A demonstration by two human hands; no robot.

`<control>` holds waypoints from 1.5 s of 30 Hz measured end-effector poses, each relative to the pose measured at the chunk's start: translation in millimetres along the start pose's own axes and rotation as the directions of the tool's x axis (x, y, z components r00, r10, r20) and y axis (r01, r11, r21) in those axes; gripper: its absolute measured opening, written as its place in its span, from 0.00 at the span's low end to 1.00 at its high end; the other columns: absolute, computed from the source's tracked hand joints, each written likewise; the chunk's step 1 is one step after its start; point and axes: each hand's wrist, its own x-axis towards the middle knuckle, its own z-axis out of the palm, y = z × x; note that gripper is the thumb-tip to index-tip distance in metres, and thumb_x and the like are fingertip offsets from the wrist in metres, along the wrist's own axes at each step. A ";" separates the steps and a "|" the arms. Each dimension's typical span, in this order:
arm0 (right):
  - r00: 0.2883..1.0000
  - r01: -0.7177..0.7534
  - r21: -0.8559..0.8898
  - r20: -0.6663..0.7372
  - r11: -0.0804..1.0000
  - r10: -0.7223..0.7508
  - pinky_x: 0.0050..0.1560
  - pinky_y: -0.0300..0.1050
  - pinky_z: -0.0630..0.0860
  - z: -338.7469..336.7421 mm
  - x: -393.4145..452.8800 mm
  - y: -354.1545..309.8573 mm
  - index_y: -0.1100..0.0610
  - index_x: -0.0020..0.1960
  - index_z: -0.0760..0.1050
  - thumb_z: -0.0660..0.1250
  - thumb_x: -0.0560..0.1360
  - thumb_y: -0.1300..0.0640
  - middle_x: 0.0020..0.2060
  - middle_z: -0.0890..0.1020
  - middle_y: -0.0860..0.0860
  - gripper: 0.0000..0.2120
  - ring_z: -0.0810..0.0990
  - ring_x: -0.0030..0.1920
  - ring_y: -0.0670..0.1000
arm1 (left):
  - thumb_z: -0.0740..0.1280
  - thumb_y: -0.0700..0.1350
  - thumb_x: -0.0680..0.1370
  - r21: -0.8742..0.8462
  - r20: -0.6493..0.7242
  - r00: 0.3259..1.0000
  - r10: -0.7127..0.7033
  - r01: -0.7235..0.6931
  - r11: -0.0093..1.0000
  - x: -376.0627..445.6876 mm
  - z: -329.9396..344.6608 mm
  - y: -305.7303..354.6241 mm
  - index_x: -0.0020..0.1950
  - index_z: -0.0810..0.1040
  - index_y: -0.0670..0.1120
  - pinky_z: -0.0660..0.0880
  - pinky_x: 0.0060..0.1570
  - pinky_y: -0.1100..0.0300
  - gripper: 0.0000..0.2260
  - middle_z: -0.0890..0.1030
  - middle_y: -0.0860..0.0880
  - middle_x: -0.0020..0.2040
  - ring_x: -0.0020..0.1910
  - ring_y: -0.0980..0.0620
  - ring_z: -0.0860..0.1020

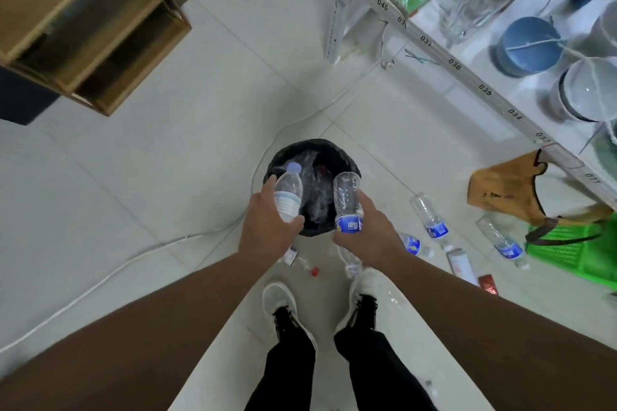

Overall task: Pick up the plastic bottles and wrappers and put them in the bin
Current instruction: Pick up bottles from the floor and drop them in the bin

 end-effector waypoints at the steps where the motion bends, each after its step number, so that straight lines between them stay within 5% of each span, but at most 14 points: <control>1: 1.000 -0.001 -0.003 0.007 1.000 0.001 0.57 0.59 0.84 3.5 14.3 0.4 0.37 0.84 0.51 0.78 0.68 0.42 0.62 0.80 0.50 0.53 0.82 0.57 0.53 | 0.79 0.52 0.71 0.007 -0.002 1.000 -0.005 0.005 1.000 10.1 6.1 0.0 0.83 0.59 0.57 0.77 0.46 0.57 0.45 0.73 0.48 0.62 0.54 0.49 0.77; 5: 0.999 0.007 -0.118 0.036 0.993 -0.002 0.56 0.52 0.79 22.8 80.7 9.4 0.40 0.86 0.49 0.70 0.75 0.31 0.70 0.78 0.53 0.48 0.80 0.64 0.57 | 0.78 0.57 0.73 0.012 0.039 0.999 -0.037 0.036 0.999 55.6 44.1 -9.0 0.85 0.57 0.53 0.79 0.63 0.44 0.45 0.75 0.45 0.70 0.65 0.44 0.78; 8: 0.996 -0.059 -0.131 0.063 0.990 0.068 0.49 0.51 0.81 28.8 112.8 20.2 0.38 0.86 0.45 0.60 0.74 0.27 0.72 0.76 0.54 0.46 0.81 0.62 0.60 | 0.74 0.59 0.76 0.077 0.031 0.996 -0.087 0.085 0.993 76.2 70.2 -18.9 0.86 0.56 0.50 0.71 0.73 0.46 0.44 0.68 0.45 0.80 0.77 0.44 0.70; 11: 0.996 -0.049 -0.129 0.068 0.990 0.058 0.64 0.57 0.77 21.7 108.6 25.6 0.38 0.85 0.49 0.57 0.72 0.27 0.75 0.71 0.53 0.46 0.76 0.69 0.59 | 0.73 0.59 0.77 0.117 0.007 0.995 -0.095 0.094 0.989 67.3 72.1 -15.2 0.85 0.58 0.51 0.70 0.73 0.47 0.41 0.67 0.47 0.80 0.78 0.45 0.68; 20: 0.993 -0.115 -0.027 0.015 0.993 0.115 0.54 0.53 0.70 -27.4 44.3 29.4 0.36 0.82 0.57 0.64 0.72 0.28 0.72 0.71 0.50 0.41 0.76 0.68 0.56 | 0.72 0.59 0.76 0.161 0.048 0.999 -0.023 0.015 0.987 32.8 29.2 31.0 0.84 0.59 0.54 0.72 0.73 0.44 0.40 0.67 0.50 0.80 0.78 0.47 0.67; 25: 0.983 -0.178 0.016 -0.045 0.984 0.179 0.61 0.55 0.72 -28.2 11.9 36.7 0.38 0.84 0.55 0.67 0.74 0.29 0.77 0.68 0.52 0.44 0.73 0.74 0.56 | 0.72 0.61 0.75 0.242 0.107 0.985 0.136 -0.158 0.957 34.6 13.2 31.9 0.84 0.57 0.57 0.74 0.68 0.47 0.41 0.67 0.52 0.78 0.76 0.49 0.68; 31: 0.933 -0.289 0.141 -0.179 0.947 0.312 0.69 0.56 0.70 3.2 -51.1 41.7 0.41 0.85 0.55 0.69 0.74 0.30 0.81 0.65 0.54 0.45 0.69 0.78 0.56 | 0.72 0.64 0.72 0.254 0.252 0.923 0.290 -0.352 0.901 17.2 -21.2 16.3 0.83 0.56 0.56 0.74 0.69 0.46 0.44 0.67 0.50 0.78 0.76 0.46 0.68; 37: 0.876 -0.333 0.336 -0.236 0.881 0.421 0.62 0.54 0.71 44.6 -139.2 42.5 0.40 0.85 0.55 0.68 0.73 0.28 0.78 0.67 0.51 0.46 0.73 0.73 0.56 | 0.76 0.60 0.73 0.273 0.367 0.825 0.431 -0.538 0.798 -27.7 -63.0 10.0 0.84 0.58 0.53 0.75 0.70 0.42 0.44 0.69 0.47 0.77 0.75 0.44 0.70; 45: 0.830 -0.372 0.472 -0.217 0.799 0.514 0.65 0.55 0.74 93.7 -233.3 85.4 0.38 0.85 0.54 0.66 0.69 0.23 0.78 0.66 0.50 0.50 0.74 0.73 0.56 | 0.75 0.62 0.73 0.316 0.476 0.762 0.439 -0.614 0.723 -92.1 -61.0 -4.7 0.85 0.57 0.55 0.70 0.74 0.43 0.46 0.65 0.50 0.82 0.80 0.45 0.66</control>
